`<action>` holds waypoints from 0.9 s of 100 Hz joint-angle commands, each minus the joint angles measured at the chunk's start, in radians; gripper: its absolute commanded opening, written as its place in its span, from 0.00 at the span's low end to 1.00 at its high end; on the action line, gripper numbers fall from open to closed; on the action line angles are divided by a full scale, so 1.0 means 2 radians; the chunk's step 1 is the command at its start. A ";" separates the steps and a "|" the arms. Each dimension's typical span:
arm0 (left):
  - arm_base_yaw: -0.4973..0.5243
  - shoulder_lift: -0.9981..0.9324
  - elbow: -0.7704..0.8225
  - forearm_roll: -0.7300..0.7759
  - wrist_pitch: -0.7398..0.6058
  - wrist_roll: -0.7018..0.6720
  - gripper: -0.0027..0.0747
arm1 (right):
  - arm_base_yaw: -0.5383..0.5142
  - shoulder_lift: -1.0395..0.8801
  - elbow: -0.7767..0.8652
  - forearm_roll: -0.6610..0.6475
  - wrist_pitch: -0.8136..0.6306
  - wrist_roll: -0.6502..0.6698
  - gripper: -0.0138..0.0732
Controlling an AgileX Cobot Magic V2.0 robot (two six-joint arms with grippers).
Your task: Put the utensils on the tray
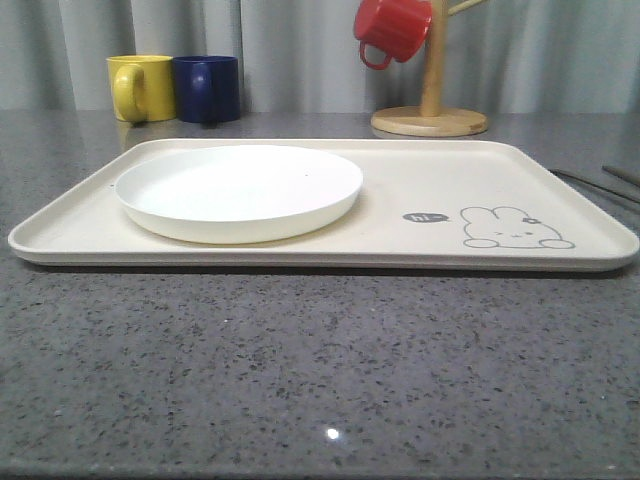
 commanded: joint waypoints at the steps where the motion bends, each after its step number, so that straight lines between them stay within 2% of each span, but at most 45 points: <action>1: -0.003 0.004 -0.015 -0.002 -0.037 0.001 0.01 | -0.002 0.034 -0.063 0.002 0.017 -0.004 0.08; 35: -0.003 0.004 -0.015 -0.002 -0.036 0.001 0.01 | -0.002 0.303 -0.303 0.005 0.276 -0.004 0.08; 45: -0.003 0.004 -0.015 -0.002 -0.035 0.001 0.01 | -0.002 0.376 -0.356 0.010 0.318 -0.004 0.08; 61: -0.003 0.004 -0.015 -0.002 -0.035 0.001 0.01 | -0.002 0.449 -0.408 0.010 0.336 -0.004 0.09; 68: -0.003 0.004 -0.015 -0.002 -0.035 0.001 0.01 | -0.002 0.472 -0.422 0.010 0.346 -0.004 0.16; 80: -0.003 0.004 -0.015 -0.002 -0.035 0.001 0.01 | -0.002 0.493 -0.427 0.010 0.349 -0.010 0.37; 90: -0.003 0.004 -0.015 -0.002 -0.035 0.001 0.01 | -0.002 0.499 -0.427 0.010 0.349 -0.019 0.49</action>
